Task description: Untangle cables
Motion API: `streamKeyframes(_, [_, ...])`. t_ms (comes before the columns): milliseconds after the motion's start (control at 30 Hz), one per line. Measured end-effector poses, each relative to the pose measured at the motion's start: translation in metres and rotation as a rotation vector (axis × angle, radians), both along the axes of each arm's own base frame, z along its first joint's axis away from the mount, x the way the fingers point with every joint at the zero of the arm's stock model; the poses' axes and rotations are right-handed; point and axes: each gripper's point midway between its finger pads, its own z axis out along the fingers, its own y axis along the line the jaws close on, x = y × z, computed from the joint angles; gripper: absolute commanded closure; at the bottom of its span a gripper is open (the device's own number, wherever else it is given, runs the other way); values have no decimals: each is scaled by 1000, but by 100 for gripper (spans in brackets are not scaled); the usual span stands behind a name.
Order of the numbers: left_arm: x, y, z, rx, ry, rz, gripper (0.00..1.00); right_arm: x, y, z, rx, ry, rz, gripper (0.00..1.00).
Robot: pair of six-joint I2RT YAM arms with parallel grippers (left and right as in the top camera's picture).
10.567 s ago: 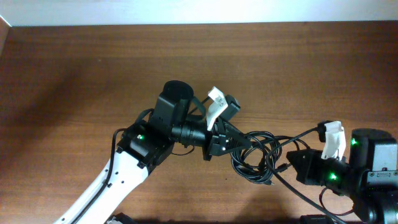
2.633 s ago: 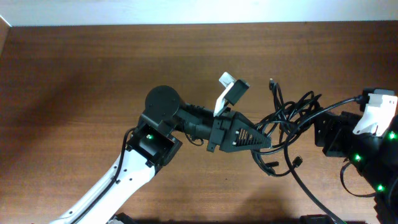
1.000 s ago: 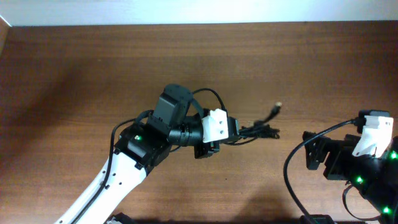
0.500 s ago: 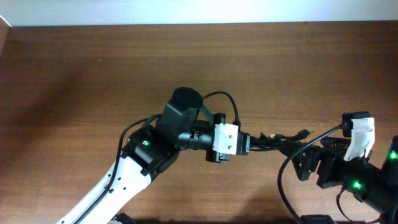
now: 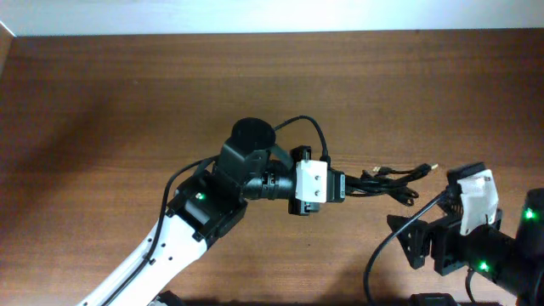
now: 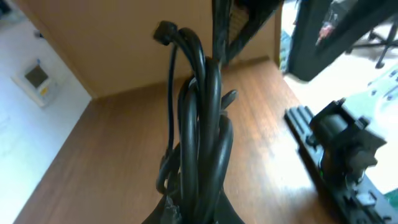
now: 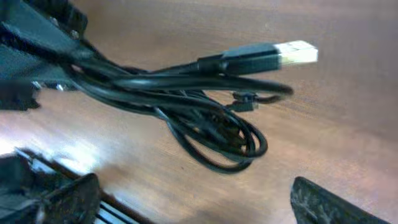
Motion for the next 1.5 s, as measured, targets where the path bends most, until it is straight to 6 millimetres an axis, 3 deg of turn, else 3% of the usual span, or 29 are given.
streamKeyframes(133, [-18,1,16,-55,1,-85,98,2,0,2,-49,-45,51,7])
streamKeyframes(200, [-29,3,22,-74,9,-136,97,4,0,4,-73,-80,76,14])
streamKeyframes(233, [-34,4,25,-86,12,-165,98,5,0,5,-83,-90,87,24])
streamKeyframes(300, [-42,5,29,-101,17,-208,96,4,2,6,-96,-107,117,76])
streamKeyframes(333, [-44,5,29,-103,19,-216,96,4,3,6,-102,-114,128,87])
streamKeyframes(400, [-45,5,30,-107,22,-226,93,3,6,7,-98,-122,153,96])
streamKeyframes(467, [-43,6,33,-117,13,-221,85,-1,11,8,-81,-125,183,96])
streamKeyframes(633, [-46,6,37,-131,5,-242,82,-2,15,10,-61,-132,209,96])
streamKeyframes(667, [-47,6,37,-131,5,-245,63,-3,16,10,-60,-132,211,96])
streamKeyframes(700, [-47,6,37,-132,5,-247,1,-3,16,10,-58,-132,211,96])
streamKeyframes(933, [-51,7,38,-134,8,-265,1,-2,14,9,-59,-121,190,96])
streamKeyframes(1200, [-48,9,24,-81,73,-222,1,10,-19,-2,-108,-38,-61,96])
streamKeyframes(1500, [-49,9,24,-80,82,-228,1,11,-23,-3,-102,-26,-101,96])
